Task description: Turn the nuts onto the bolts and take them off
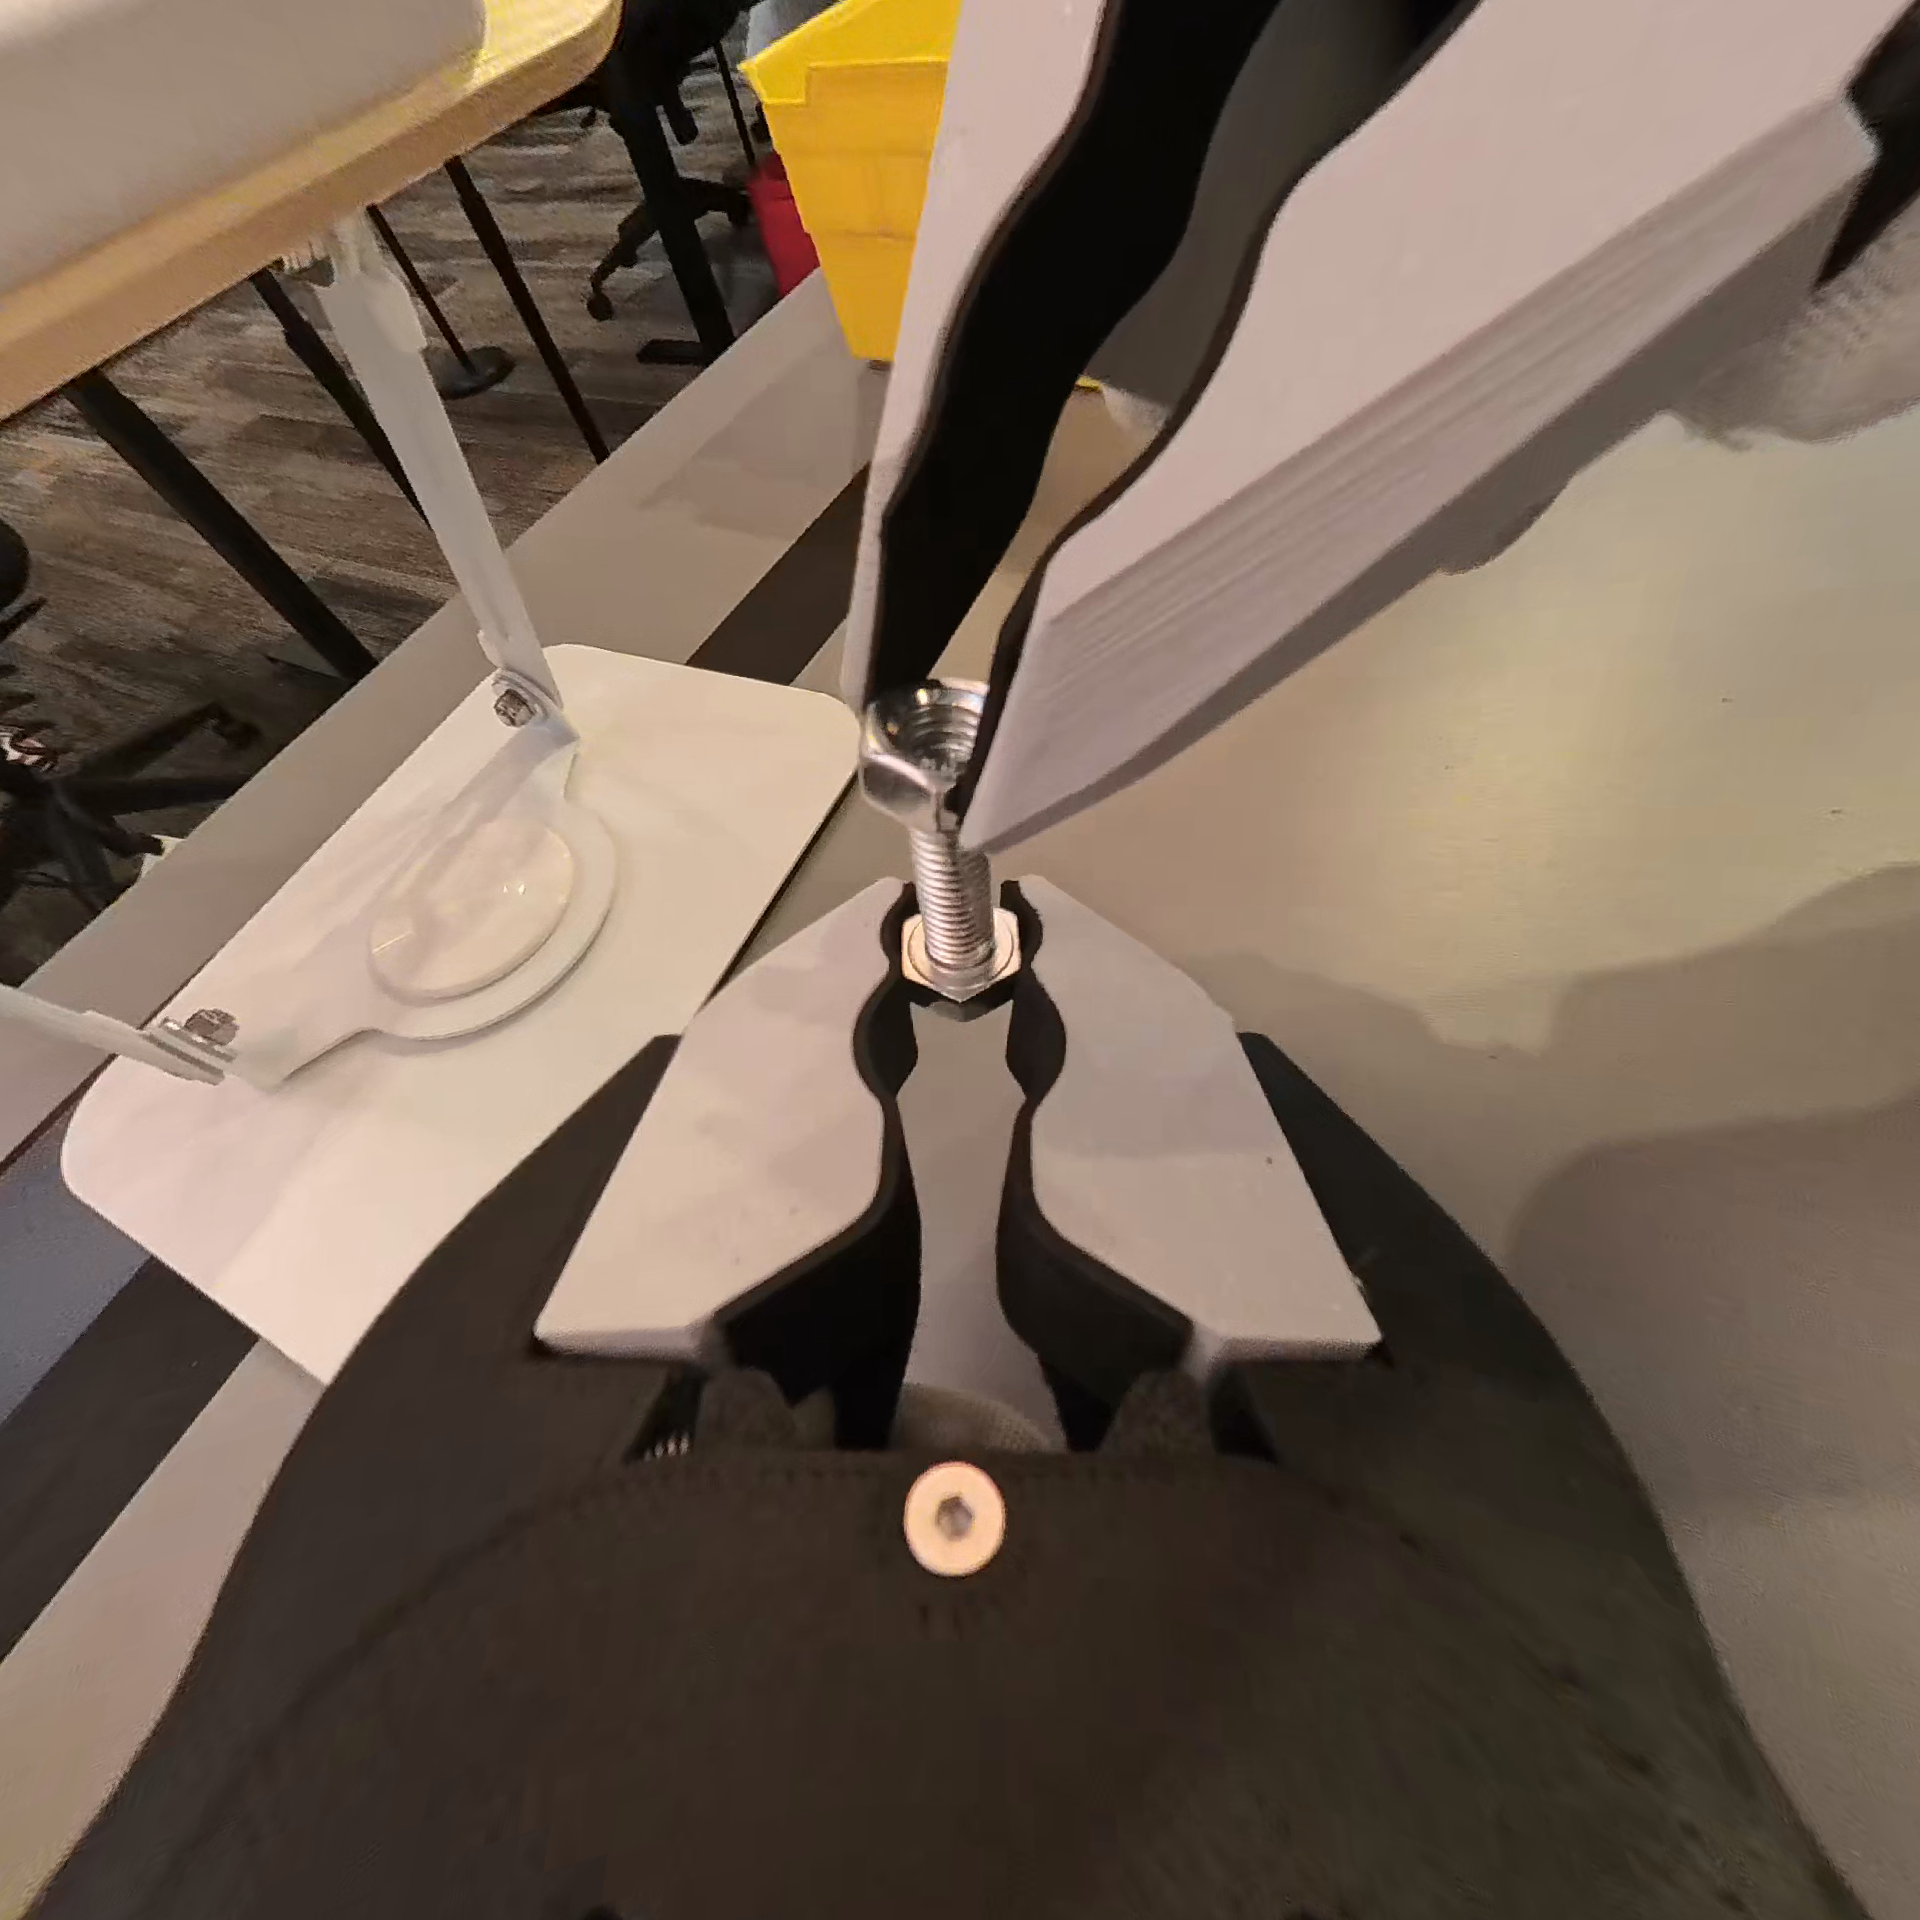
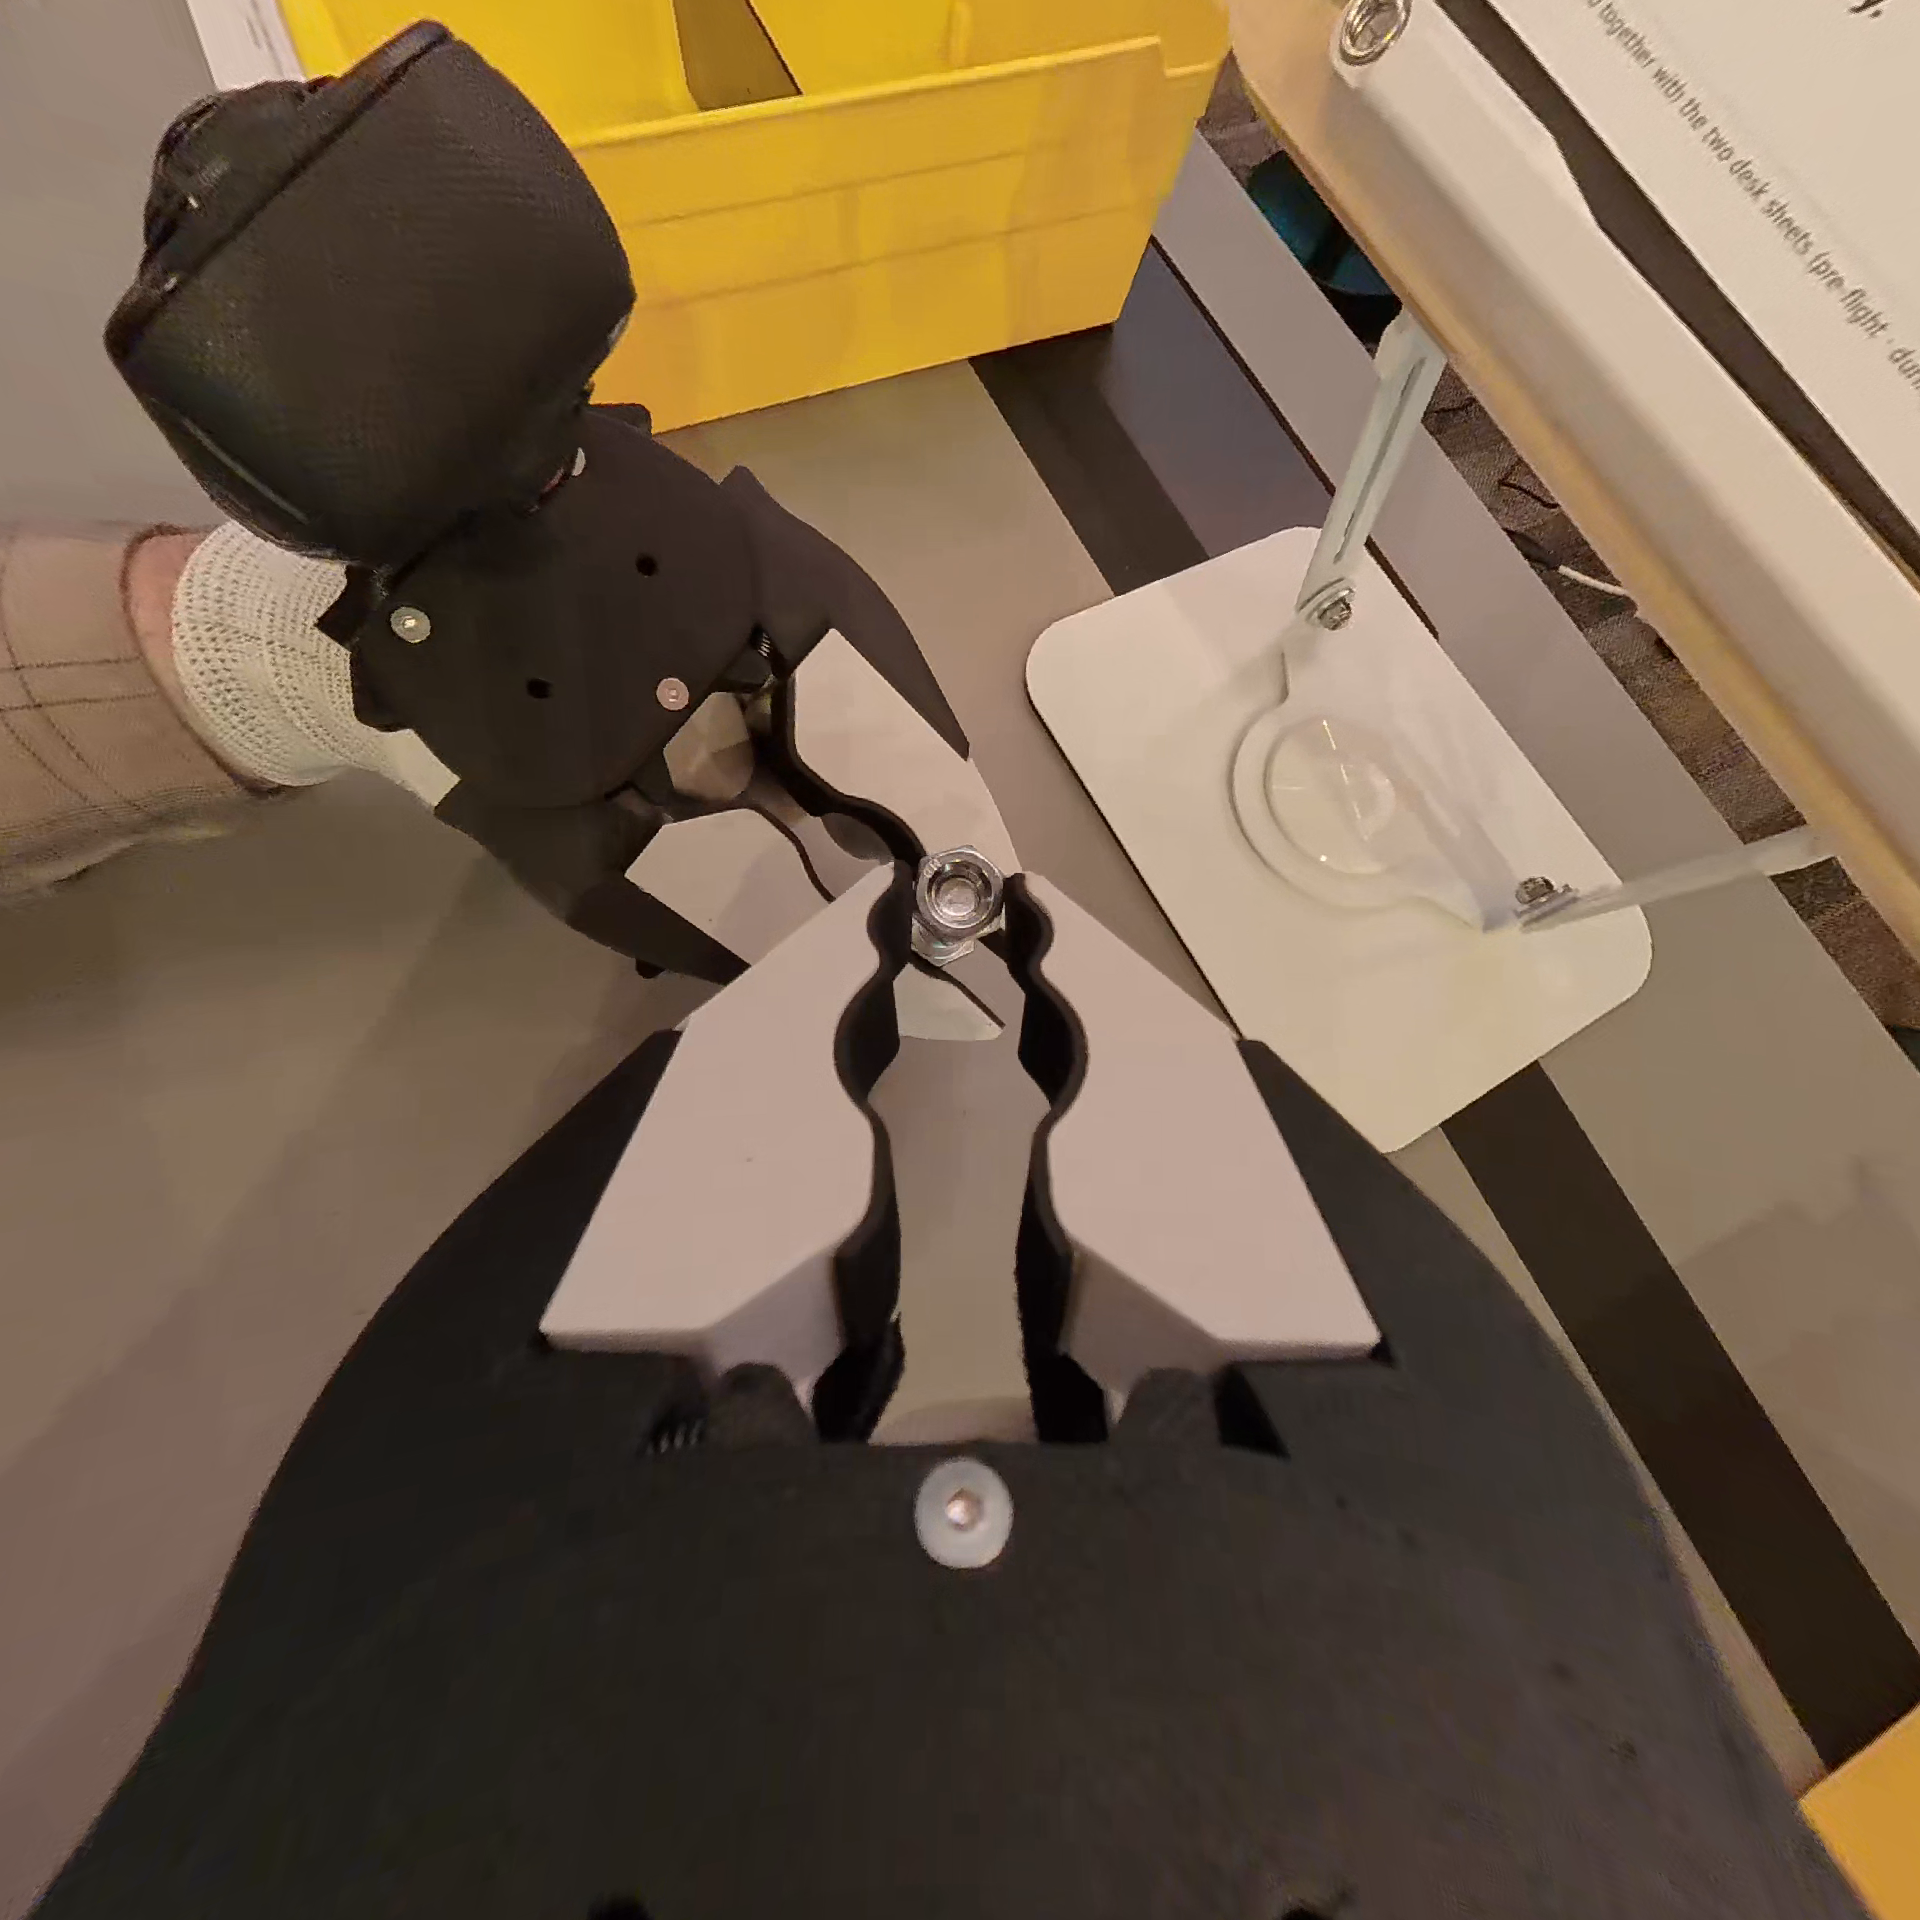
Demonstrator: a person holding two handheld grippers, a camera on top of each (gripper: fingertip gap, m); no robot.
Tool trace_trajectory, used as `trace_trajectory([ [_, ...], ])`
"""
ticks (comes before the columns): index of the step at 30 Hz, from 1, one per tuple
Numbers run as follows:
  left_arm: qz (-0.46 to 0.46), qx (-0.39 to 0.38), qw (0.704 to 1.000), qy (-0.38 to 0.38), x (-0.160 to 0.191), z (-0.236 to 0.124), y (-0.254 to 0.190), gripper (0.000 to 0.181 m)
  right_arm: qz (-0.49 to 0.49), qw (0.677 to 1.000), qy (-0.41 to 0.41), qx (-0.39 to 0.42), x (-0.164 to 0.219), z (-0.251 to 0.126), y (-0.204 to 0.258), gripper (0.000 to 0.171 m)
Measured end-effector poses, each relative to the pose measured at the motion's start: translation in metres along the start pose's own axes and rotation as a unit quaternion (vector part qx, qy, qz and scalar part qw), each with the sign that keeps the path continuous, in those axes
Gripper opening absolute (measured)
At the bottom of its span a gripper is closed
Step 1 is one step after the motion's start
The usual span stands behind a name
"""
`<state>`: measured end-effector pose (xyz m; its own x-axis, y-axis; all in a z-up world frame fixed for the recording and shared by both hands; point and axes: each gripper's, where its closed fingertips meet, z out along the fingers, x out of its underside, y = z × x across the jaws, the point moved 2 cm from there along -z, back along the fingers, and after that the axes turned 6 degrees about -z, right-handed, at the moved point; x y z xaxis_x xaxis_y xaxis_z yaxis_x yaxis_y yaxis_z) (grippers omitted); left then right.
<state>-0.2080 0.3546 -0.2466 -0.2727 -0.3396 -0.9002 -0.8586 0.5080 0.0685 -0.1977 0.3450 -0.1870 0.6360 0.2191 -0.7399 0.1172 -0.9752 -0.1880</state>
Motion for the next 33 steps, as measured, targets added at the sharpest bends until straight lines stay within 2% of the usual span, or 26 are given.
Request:
trace_trajectory([
  [6,-0.003,0.013,1.0,-0.002,0.0,0.001,-0.003,0.014,-0.004,1.0,-0.001,-0.005,-0.002,0.001,0.001,0.017],
  [8,-0.004,0.015,1.0,-0.001,-0.001,0.001,-0.005,0.014,-0.005,1.0,-0.002,-0.007,-0.003,0.0,0.002,0.026],
  [11,-0.007,0.023,1.0,-0.004,-0.002,0.002,-0.007,0.014,-0.01,1.0,-0.016,0.002,-0.007,-0.007,-0.001,0.03],
  [15,-0.015,0.037,0.999,-0.007,-0.002,0.0,-0.008,0.014,-0.003,1.0,-0.027,0.0,0.002,-0.016,-0.004,0.026],
  [18,-0.016,0.048,0.999,-0.001,0.004,-0.003,-0.008,0.014,0.015,1.0,-0.022,-0.004,0.029,-0.023,-0.002,0.018],
  [21,-0.015,0.057,0.998,0.01,0.01,-0.003,-0.008,0.014,0.036,0.999,-0.012,-0.031,0.067,-0.035,0.007,0.025],
  [23,-0.01,0.065,0.998,0.013,0.011,-0.002,-0.012,0.014,0.031,0.999,0.034,-0.017,0.101,-0.042,0.009,0.033],
  [26,-0.002,0.069,0.997,0.023,0.013,0.002,-0.017,0.014,0.041,0.999,0.028,-0.012,0.128,-0.041,0.018,0.044],
  [29,0.002,0.072,0.997,0.026,0.013,0.003,-0.019,0.014,0.036,0.999,0.031,0.005,0.134,-0.026,0.007,0.044],
  [31,0.003,0.068,0.997,0.025,0.012,0.0,-0.017,0.014,0.027,0.997,0.047,0.049,0.14,-0.011,-0.017,0.052],
  [33,-0.002,0.065,0.998,0.016,0.009,-0.004,-0.014,0.014,0.062,0.995,0.026,0.074,0.132,0.002,-0.042,0.051],
])
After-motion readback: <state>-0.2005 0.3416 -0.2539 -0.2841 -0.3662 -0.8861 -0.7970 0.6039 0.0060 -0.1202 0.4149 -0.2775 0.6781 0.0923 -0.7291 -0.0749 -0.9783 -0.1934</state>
